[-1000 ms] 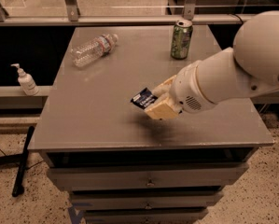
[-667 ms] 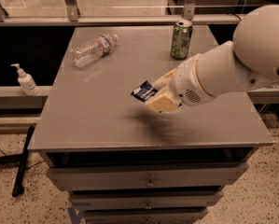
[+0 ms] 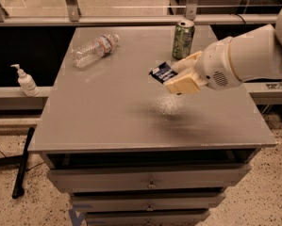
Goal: Pick rxbar blueberry
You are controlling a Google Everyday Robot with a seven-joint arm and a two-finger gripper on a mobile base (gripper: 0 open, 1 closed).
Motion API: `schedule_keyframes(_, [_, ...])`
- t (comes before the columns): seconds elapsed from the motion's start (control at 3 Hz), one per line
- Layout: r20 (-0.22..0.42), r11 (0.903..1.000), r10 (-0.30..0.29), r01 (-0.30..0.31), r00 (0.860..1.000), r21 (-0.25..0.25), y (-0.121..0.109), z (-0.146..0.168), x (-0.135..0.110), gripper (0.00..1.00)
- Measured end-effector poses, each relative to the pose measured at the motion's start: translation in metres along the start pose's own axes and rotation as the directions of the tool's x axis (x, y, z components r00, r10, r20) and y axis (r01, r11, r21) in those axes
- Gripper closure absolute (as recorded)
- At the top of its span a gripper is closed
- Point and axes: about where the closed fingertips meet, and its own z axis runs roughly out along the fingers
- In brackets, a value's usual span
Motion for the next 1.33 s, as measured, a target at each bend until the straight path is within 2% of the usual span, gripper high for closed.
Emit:
schedule_keyframes(0.33, [0.135, 0.9968, 0.065, -0.058, 0.989, -0.054, -0.012, -0.015, -0.004, 1.0])
schedule_keyframes(0.67, [0.258, 0.9835, 0.143, -0.109, 0.956, -0.145, -0.012, -0.027, -0.015, 1.0])
schedule_keyframes(1.0, [0.314, 0.9652, 0.197, -0.127, 0.929, -0.229, -0.004, -0.031, -0.028, 1.0])
schedule_keyframes(1.33, [0.314, 0.9652, 0.197, -0.127, 0.929, -0.229, -0.004, -0.031, -0.029, 1.0])
